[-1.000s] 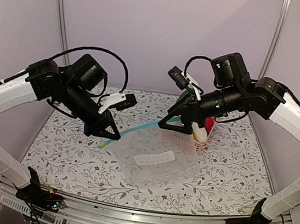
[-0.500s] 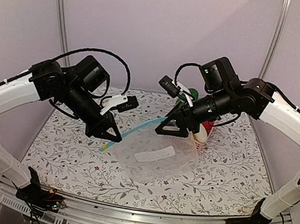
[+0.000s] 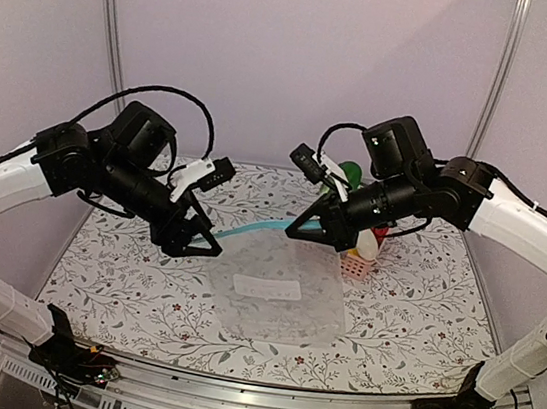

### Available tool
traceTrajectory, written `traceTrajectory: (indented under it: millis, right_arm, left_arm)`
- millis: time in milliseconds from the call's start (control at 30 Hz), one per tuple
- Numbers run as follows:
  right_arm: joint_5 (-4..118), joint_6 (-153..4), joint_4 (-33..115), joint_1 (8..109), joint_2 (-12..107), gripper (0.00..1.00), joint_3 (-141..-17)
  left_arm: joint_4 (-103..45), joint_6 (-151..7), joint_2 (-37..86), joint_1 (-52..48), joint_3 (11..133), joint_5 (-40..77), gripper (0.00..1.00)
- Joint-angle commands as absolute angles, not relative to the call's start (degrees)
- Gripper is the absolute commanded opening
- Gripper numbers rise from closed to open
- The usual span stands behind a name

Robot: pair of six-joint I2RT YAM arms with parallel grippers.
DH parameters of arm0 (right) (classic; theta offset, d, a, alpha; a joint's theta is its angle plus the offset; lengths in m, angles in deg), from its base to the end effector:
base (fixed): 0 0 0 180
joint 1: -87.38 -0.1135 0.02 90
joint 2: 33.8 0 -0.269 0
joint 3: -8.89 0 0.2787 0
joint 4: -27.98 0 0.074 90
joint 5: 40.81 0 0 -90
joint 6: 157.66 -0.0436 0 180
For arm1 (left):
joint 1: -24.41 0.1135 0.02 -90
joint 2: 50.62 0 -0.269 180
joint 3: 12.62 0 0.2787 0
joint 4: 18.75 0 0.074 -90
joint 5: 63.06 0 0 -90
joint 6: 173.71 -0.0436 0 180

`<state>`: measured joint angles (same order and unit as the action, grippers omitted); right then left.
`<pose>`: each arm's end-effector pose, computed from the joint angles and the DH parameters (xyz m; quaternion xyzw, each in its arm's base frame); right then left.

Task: Place the food in the zip-top bag and seal the zipper
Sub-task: Pass from the left arm to the right, then pass from the right arm to the left

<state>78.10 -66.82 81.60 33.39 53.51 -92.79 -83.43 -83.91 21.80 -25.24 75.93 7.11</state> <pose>0.1971 0.3070 0.3804 -0.4978 0.7274 0.3874 0.2702 0.1717 -0.2250 0.3612 0.4435 0.8098 -0.2921 0.2493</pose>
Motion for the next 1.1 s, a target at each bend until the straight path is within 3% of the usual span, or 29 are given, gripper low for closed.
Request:
traceTrajectory:
  millis: [0,100,400,867,1067]
  right_arm:
    - [76.5,-70.9,70.3,35.2,49.0,0.00,-85.6]
    - [82.1,-75.9,62.5,38.8,48.3,0.00,-83.3]
    - [87.4,-80.7,61.0,40.6,50.6,0.00,-87.0]
    - [89.3,-92.7,51.9,41.3,46.8,0.00,-83.4]
    - [91.9,-94.6,49.4,41.3,44.9,0.00,-81.5]
  left_arm:
    - [-72.1,-78.0,15.4,-22.3,69.4,15.0,0.88]
    - [-65.4,-74.1,10.1,-19.8,64.2,20.1,0.99]
    - [-52.8,-69.1,-4.6,-8.5,51.0,14.7,0.99]
    - [-40.0,-72.2,-6.4,-5.0,43.3,-3.7,1.00]
    - [-36.2,-72.9,-4.9,-5.1,44.8,-4.9,1.00]
